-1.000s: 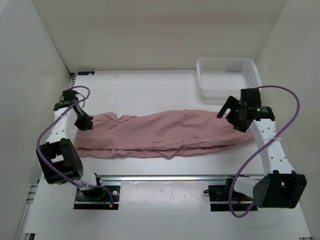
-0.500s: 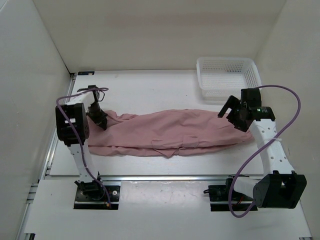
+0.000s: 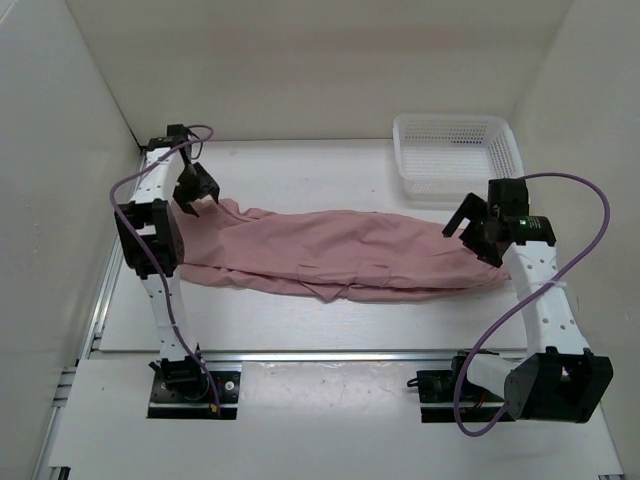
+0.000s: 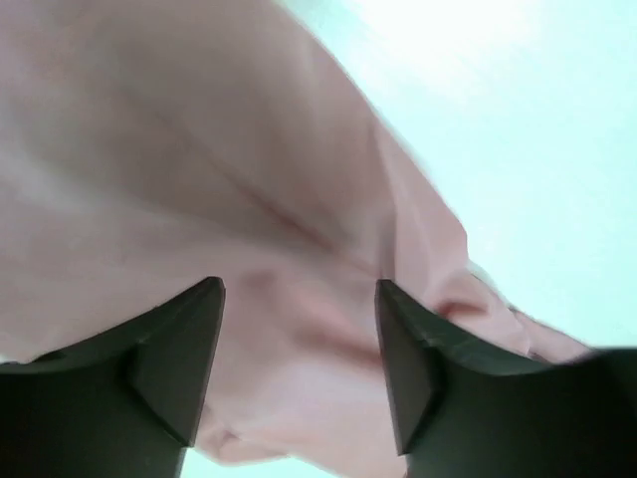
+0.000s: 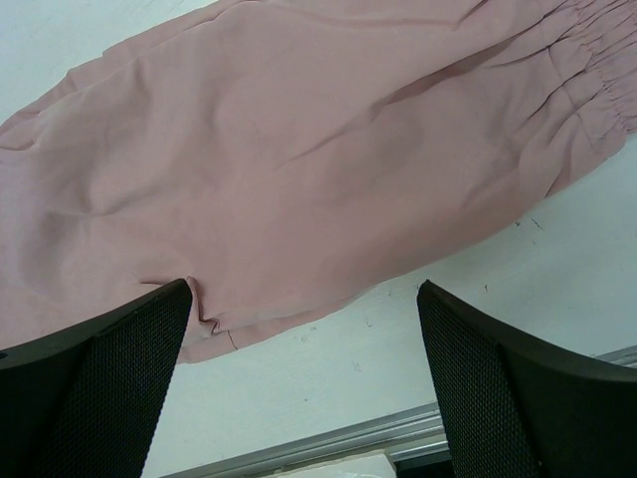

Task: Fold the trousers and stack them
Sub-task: Fold the trousers

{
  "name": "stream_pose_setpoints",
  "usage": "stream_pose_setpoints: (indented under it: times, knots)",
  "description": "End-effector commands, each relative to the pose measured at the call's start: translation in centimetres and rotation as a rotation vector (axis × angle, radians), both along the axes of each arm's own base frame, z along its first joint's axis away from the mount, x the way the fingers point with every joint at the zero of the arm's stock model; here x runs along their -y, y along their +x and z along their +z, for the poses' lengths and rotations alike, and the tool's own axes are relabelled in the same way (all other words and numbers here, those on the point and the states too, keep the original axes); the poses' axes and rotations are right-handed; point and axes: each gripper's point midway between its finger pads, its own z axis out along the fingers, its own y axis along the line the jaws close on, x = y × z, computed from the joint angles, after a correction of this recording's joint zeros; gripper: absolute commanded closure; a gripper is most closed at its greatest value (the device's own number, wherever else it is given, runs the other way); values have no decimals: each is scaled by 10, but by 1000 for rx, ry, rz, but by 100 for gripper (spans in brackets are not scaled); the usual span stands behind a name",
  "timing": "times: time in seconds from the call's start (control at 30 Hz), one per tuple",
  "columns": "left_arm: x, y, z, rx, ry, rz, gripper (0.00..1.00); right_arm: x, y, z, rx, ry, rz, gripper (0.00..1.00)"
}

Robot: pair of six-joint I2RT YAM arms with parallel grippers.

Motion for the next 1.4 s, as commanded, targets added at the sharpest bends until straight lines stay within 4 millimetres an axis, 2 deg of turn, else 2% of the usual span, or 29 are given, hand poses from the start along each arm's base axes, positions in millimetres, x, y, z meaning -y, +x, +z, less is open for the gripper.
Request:
stream_pose_setpoints:
  times: [0.0, 0.03, 0.07, 0.1, 0.17, 0.2, 0.33, 0.4, 0.43, 0.57, 0.67, 0.83, 0.9, 0.97, 1.0, 1.03, 1.07, 1.13, 1.17, 1.2, 1.23, 1.3, 1.33, 1.37]
  knots:
    - [-23, -14, 71, 130, 16, 42, 25, 5, 0, 3, -1, -26, 3, 1]
    - [-32, -22, 83, 158, 21, 65, 16, 5, 0, 3, -1, -26, 3, 1]
    - [-42, -30, 81, 155, 19, 101, 16, 5, 1, 0, -12, -26, 3, 1]
    - [-64, -45, 63, 118, 18, 156, 14, 5, 1, 0, -12, -26, 3, 1]
    - [-79, -60, 47, 84, -1, 203, 13, 4, 4, -1, -11, -24, 16, 1]
    - [-91, -76, 33, 37, -9, 243, 13, 4, 7, -3, -14, -24, 16, 1]
    - [-106, -104, -5, -68, -41, 338, 12, 3, 13, 2, -7, -27, 36, 1]
    - [-118, -112, -14, -79, -36, 373, 12, 3, 15, 5, 4, -27, 36, 1]
    - [-117, -118, -20, -93, -52, 380, 12, 3, 13, 4, -6, -32, 44, 0]
    - [-121, -121, -33, -105, -54, 382, 9, 5, 14, 8, 3, -40, 38, 0]
    - [-117, -120, -51, -146, -85, 369, 9, 5, 15, 5, -6, -40, 38, 0]
    - [-117, -121, -64, -172, -93, 369, 10, 1, 16, 3, -15, -23, 50, 0]
    - [-117, -124, -74, -201, -91, 371, 19, 1, 15, 5, -15, -23, 50, 0]
    - [-120, -121, -75, -194, -81, 381, 29, 3, 15, 7, -6, -31, 45, 0]
    - [-120, -121, -75, -194, -81, 381, 34, 3, 16, 11, 3, -31, 44, 0]
    - [-120, -121, -75, -194, -81, 381, 51, 3, 14, 10, -7, -31, 45, 0]
    - [-121, -120, -72, -185, -79, 381, 62, 3, 14, 10, -7, -31, 45, 0]
    - [-125, -116, -56, -143, -55, 383, 83, 3, 14, 10, -7, -31, 45, 0]
    - [-128, -114, -46, -124, -37, 385, 90, 3, 13, 12, 2, -31, 44, 0]
    - [-129, -109, -35, -97, -9, 377, 90, 3, 13, 12, 2, -31, 44, 0]
    - [-131, -110, -13, -65, 12, 380, 90, 3, 13, 12, 2, -31, 44, 0]
    - [-129, -97, 20, 2, 72, 334, 90, 3, 13, 12, 2, -31, 44, 0]
    - [-128, -94, 44, 48, 100, 313, 90, 5, 13, 12, 1, -40, 38, 0]
    - [-124, -96, 57, 53, 117, 293, 90, 5, 13, 12, 1, -40, 38, 0]
